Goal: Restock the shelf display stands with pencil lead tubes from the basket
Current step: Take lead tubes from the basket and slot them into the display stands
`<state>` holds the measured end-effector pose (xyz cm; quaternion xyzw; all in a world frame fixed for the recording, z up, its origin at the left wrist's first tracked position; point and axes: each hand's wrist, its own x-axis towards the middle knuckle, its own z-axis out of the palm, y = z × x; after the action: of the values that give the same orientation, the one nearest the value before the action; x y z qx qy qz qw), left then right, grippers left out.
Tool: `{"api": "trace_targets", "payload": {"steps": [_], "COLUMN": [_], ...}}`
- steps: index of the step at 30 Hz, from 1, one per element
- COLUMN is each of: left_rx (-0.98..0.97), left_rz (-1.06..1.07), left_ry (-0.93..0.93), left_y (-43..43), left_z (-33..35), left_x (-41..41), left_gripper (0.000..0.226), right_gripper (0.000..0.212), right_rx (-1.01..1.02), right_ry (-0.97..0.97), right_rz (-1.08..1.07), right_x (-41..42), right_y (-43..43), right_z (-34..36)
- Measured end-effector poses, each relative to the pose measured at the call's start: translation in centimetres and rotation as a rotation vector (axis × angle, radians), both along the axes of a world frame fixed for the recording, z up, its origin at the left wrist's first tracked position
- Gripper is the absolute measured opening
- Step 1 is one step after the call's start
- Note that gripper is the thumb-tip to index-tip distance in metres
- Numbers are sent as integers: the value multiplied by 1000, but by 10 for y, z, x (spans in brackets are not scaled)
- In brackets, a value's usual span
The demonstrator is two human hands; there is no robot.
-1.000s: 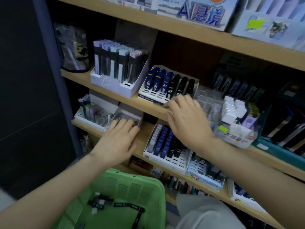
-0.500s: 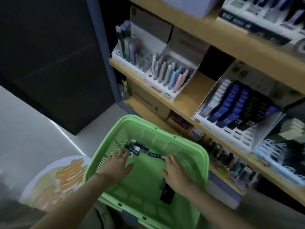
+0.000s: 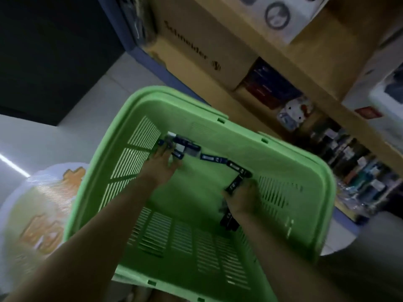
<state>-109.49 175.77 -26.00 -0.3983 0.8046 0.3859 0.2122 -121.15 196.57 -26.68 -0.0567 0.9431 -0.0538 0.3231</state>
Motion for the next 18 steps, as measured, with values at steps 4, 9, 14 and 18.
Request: {"api": "trace_targets", "payload": {"steps": [4,9,14,18], "left_rx": [-64,-218,-339,-74], "left_rz": [-20,-108,-209,137], "left_ry": [104,109,41,80], "left_y": [1,-4,-3,6], "left_z": [-13,-11,-14,-9], "left_x": [3,-7,-16,-22], "left_gripper": [55,42,39,31], "right_gripper": [40,13,13,8], "right_rx": [-145,-319,-432,-569], "right_ry": [-104,-292,-410,-444], "right_rz": [-105,-111,-132,-122], "right_x": [8,20,21,15], "right_y": [-11,-27,-41,-47], "right_z": [-20,-23,-18,-4]}}
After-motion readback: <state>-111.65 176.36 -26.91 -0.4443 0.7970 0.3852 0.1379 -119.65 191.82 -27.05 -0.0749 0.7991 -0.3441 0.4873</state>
